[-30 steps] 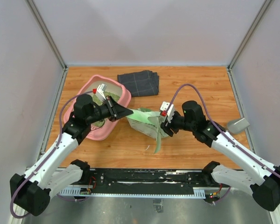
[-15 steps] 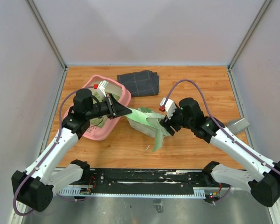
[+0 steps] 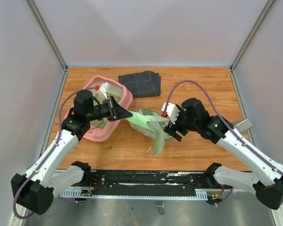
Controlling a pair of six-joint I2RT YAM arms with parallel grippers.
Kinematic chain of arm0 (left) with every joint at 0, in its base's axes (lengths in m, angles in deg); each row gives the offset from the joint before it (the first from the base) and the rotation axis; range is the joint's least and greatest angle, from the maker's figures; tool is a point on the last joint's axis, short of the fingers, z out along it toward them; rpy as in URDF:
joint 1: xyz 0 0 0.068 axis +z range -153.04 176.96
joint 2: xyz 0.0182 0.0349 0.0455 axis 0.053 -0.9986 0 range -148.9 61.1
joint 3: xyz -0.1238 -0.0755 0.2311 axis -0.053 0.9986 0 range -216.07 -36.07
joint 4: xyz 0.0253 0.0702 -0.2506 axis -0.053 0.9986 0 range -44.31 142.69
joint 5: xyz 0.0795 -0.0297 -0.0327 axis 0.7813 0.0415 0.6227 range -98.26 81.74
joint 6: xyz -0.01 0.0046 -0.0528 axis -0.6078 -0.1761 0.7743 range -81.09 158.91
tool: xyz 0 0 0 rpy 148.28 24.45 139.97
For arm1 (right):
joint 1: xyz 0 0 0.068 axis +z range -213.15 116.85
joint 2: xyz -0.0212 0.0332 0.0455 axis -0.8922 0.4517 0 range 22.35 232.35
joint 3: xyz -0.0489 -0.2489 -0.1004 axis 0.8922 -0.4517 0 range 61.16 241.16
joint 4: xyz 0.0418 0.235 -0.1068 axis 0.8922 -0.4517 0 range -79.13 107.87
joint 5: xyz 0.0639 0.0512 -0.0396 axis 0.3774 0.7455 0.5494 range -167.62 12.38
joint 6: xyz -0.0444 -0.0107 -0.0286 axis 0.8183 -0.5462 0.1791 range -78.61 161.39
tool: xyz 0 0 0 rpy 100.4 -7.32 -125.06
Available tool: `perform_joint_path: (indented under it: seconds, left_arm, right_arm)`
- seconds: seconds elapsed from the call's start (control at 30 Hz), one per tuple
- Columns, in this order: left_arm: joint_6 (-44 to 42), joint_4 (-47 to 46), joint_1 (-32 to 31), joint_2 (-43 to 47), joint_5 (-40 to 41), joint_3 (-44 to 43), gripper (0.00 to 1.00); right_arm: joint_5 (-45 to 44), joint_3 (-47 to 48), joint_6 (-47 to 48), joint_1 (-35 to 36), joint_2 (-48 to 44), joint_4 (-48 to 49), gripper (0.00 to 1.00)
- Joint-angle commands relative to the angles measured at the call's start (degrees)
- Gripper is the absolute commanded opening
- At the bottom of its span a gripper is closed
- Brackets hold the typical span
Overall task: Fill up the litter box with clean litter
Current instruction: Open the cat litter bag at the center of the board.
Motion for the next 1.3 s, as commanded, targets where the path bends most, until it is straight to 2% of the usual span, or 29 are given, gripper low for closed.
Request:
perform_joint_path:
  seconds: [0.0, 0.1, 0.23, 0.4, 0.6, 0.77, 0.97, 1.17, 1.27]
  left_arm:
    - [-0.76, -5.28, 0.60, 2.33, -2.23, -0.77, 0.00]
    - [-0.45, -5.88, 0.49, 2.75, -2.63, -0.46, 0.00]
    - [-0.51, -6.01, 0.49, 3.05, -2.77, -0.04, 0.00]
    - [-0.55, -6.11, 0.59, 3.38, -3.09, 0.53, 0.00]
    - [-1.61, -4.55, 0.57, 4.32, -0.67, 0.29, 0.00]
    - [-1.53, -4.80, 0.56, 4.42, 0.43, 1.21, 0.00]
    - [0.20, -6.49, 0.60, 4.93, -0.36, 2.66, 0.00]
    - [0.14, -6.18, 0.55, 5.88, 0.51, 2.83, 0.32]
    - [1.44, -8.65, 0.50, 6.42, 0.36, 3.98, 0.34]
  right_arm:
    - [-4.70, 2.70, -2.10, 0.72, -2.16, -2.32, 0.76]
    - [-2.09, 1.33, -4.74, 0.71, -3.19, 3.75, 0.76]
    - [-4.23, -0.77, -7.93, 0.89, -2.28, 10.85, 0.75]
    - [-7.63, 0.55, -6.74, 0.99, 2.82, 12.05, 0.75]
    - [-11.52, -0.18, -3.57, 1.08, 4.98, 2.89, 0.78]
    - [-2.50, 1.71, 2.36, 1.07, 2.64, -9.81, 0.80]
    - [4.26, 0.47, 4.83, 1.05, 0.61, -11.04, 0.79]
    - [2.13, 2.90, -1.79, 1.05, 0.44, -5.82, 0.79]
    - [2.89, 0.19, -3.92, 2.48, -0.85, 4.87, 0.77]
